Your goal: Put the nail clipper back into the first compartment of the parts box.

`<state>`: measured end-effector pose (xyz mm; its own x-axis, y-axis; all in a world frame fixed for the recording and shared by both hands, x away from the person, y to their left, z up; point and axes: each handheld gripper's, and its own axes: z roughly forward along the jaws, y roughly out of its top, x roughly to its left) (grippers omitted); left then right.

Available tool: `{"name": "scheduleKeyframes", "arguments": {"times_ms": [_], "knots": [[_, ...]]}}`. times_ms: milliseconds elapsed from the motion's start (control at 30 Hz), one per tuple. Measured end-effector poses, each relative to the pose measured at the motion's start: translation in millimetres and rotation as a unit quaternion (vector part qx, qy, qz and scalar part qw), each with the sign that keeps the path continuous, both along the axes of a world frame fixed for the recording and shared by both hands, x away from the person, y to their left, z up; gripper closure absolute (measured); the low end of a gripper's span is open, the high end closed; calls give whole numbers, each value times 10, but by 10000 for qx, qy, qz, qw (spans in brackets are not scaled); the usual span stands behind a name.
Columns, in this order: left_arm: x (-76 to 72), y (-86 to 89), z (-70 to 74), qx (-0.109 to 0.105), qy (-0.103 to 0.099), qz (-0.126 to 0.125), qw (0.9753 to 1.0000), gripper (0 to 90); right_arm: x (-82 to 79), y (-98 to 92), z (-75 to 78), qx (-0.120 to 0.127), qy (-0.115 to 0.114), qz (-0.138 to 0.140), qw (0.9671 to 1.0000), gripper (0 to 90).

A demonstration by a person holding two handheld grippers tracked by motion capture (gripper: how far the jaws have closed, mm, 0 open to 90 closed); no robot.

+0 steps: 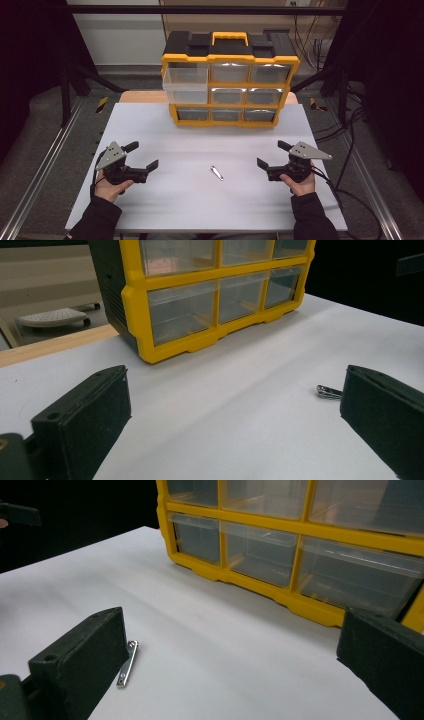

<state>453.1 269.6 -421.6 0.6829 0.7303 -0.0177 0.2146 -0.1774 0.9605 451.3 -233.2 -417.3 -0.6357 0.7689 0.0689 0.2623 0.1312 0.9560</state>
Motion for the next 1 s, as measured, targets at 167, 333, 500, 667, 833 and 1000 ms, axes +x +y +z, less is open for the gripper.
{"name": "scheduleKeyframes", "arguments": {"times_ms": [167, 333, 500, 667, 833, 1000], "knots": [[0, 1, -1, 10, -2, 10, 10000, 0, 0, 109, 37, -136, 4, 65, 9999, 3], [3, -4, -9, 14, 6, 13, 10000, 0, 1, 222, 56, -251, 48, 129, 9996, 3], [5, -7, -18, 36, 24, 19, 10000, 0, 15, 352, 61, -348, 142, 248, 9990, 3], [3, -9, -21, 34, 22, 26, 10000, 0, 35, 466, 45, -444, 269, 343, 9981, 4], [8, -4, -29, 31, 38, 49, 10000, 0, 63, 624, 30, -572, 377, 424, 9967, 5], [12, -4, -39, 63, 45, 66, 9999, 0, 92, 757, 23, -664, 450, 465, 9957, 7]]}}
